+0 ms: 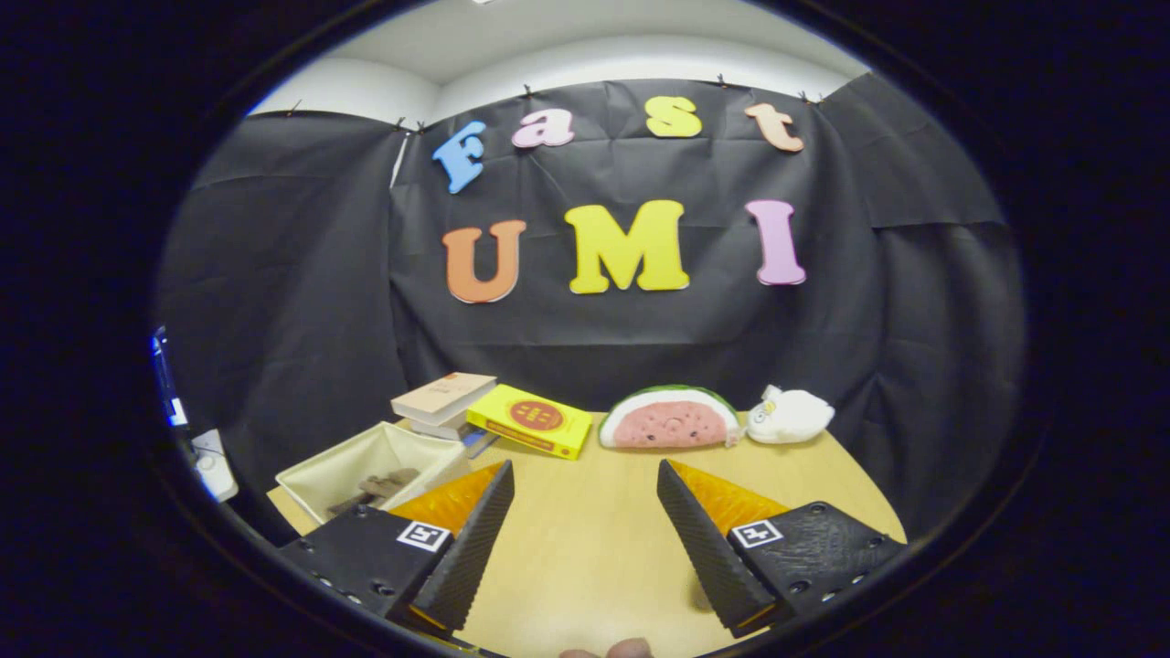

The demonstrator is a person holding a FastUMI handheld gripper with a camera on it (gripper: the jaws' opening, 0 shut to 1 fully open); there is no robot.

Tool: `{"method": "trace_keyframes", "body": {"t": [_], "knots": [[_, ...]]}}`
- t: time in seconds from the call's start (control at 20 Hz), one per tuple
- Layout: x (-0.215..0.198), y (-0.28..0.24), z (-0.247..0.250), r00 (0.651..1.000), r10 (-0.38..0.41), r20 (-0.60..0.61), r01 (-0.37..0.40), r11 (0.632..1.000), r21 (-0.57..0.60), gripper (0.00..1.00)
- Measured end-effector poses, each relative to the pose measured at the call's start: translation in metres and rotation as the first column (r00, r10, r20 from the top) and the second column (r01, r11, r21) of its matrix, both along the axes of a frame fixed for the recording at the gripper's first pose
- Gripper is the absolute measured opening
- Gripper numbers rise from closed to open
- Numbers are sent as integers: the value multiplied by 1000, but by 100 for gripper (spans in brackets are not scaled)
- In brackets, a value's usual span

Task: Open the storage box then place both shoes into the box .Put the left shoe in first, then the right shoe, with the right side of both shoes facing outward in a uniform manner.

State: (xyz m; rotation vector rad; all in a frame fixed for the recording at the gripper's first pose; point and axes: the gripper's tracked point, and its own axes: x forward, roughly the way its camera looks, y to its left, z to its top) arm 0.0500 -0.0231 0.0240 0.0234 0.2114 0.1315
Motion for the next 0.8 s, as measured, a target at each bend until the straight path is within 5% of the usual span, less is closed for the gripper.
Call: {"method": "trace_keyframes", "body": {"t": [0.2, 0.4, 0.6, 0.8], "knots": [[4, -88, -24, 992, -113, -55, 112, 993, -25, 95], [16, -122, -86, 966, -130, -225, 123, 991, -45, 95], [35, -137, -165, 887, -130, -444, 117, 992, -56, 96], [51, -148, -193, 846, -137, -515, 114, 991, -75, 96]]}}
